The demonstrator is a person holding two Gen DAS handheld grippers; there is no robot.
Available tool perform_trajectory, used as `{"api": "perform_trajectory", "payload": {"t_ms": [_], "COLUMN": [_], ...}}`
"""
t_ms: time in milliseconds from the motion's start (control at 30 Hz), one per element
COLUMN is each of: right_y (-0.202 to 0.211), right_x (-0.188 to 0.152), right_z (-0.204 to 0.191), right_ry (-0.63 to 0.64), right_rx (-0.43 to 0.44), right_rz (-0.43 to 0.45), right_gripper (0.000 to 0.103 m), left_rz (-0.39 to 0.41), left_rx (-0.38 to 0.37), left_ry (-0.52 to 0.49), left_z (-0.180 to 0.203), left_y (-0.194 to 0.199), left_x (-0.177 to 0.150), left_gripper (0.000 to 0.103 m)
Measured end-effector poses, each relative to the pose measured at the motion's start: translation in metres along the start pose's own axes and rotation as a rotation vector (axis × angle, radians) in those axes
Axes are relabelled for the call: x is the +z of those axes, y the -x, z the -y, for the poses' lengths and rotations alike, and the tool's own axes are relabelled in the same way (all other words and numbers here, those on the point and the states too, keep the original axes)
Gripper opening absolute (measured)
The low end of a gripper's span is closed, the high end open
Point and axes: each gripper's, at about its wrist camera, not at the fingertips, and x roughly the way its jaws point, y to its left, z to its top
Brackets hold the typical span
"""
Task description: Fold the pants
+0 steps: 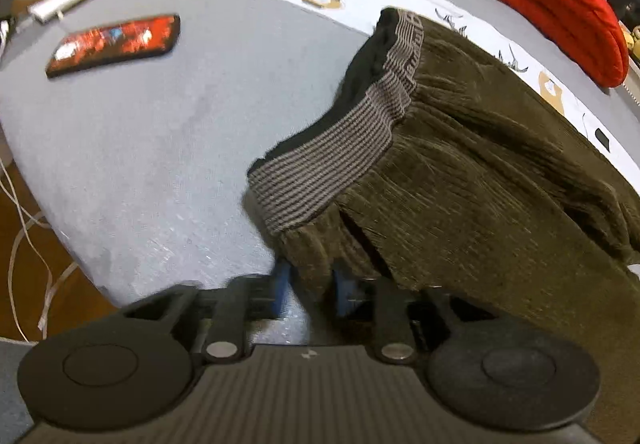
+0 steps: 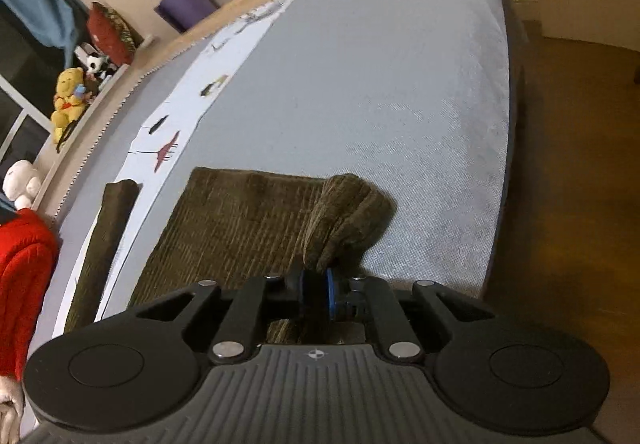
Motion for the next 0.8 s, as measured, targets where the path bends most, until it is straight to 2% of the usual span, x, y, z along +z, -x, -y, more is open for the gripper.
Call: {"api": "perform_trajectory", "payload": {"t_ms": [33, 67, 100, 133, 167, 200, 233, 267, 333, 400, 467, 533, 567, 633, 700, 800], "right_y": [0.002, 0.006, 0.014, 0.020, 0.028, 0.036, 0.045, 0.055, 0.076, 0.104, 0.145, 0.179, 0.194, 0.212, 0.221, 0.229], "right_x": [0.001, 0.001, 0.001, 0.001, 0.001, 0.001, 0.000, -0.001, -0.008, -0.020, -0.039, -0.061, -0.074, -0.097, -0.121, -0.162], "right_z": [0.000, -0.001, -0.003, -0.009, -0.014, -0.016, -0.019, -0.022, -0.031, -0.046, -0.062, -0.077, -0.083, -0.091, -0.096, -0.101], "right_ry": [0.012, 0.019, 0.027, 0.043, 0.062, 0.071, 0.075, 0.084, 0.108, 0.148, 0.197, 0.247, 0.274, 0.324, 0.382, 0.476], "right_rx": [-0.002, -0.032, -0.081, -0.155, -0.251, -0.311, -0.342, -0.329, -0.257, -0.120, 0.039, 0.184, 0.257, 0.365, 0.437, 0.444], "right_rz": [-0.003, 0.007, 0.037, 0.085, 0.147, 0.198, 0.254, 0.291, 0.321, 0.333, 0.398, 0.445, 0.450, 0.425, 0.391, 0.353], "right_gripper": [0.014, 0.020, 0.026, 0.045, 0.075, 0.084, 0.085, 0.084, 0.084, 0.084, 0.084, 0.090, 0.094, 0.095, 0.095, 0.095], "left_rz": [0.024, 0.050, 0.081, 0.112, 0.132, 0.143, 0.149, 0.154, 0.183, 0.214, 0.236, 0.268, 0.283, 0.306, 0.326, 0.357], "left_rx": [0.040, 0.065, 0.073, 0.071, 0.071, 0.074, 0.074, 0.064, 0.019, -0.034, -0.084, -0.134, -0.152, -0.179, -0.195, -0.221], "left_ry": [-0.003, 0.000, 0.008, 0.013, 0.009, 0.001, -0.009, -0.022, -0.046, -0.081, -0.140, -0.194, -0.220, -0.263, -0.302, -0.356], "left_z": [0.000, -0.001, -0.001, -0.001, -0.001, -0.001, 0.000, 0.000, 0.003, 0.010, 0.022, 0.033, 0.037, 0.043, 0.048, 0.054], "left_y": [0.004, 0.009, 0.015, 0.022, 0.027, 0.031, 0.035, 0.040, 0.054, 0.073, 0.093, 0.112, 0.119, 0.128, 0.131, 0.126], "left_x": [-0.001, -0.001, -0.001, 0.000, 0.000, 0.000, 0.000, -0.001, -0.005, -0.016, -0.027, -0.042, -0.051, -0.067, -0.085, -0.109], "left_gripper": [0.069, 0.090, 0.099, 0.101, 0.103, 0.103, 0.103, 0.103, 0.103, 0.103, 0.103, 0.103, 0.103, 0.103, 0.103, 0.103]}}
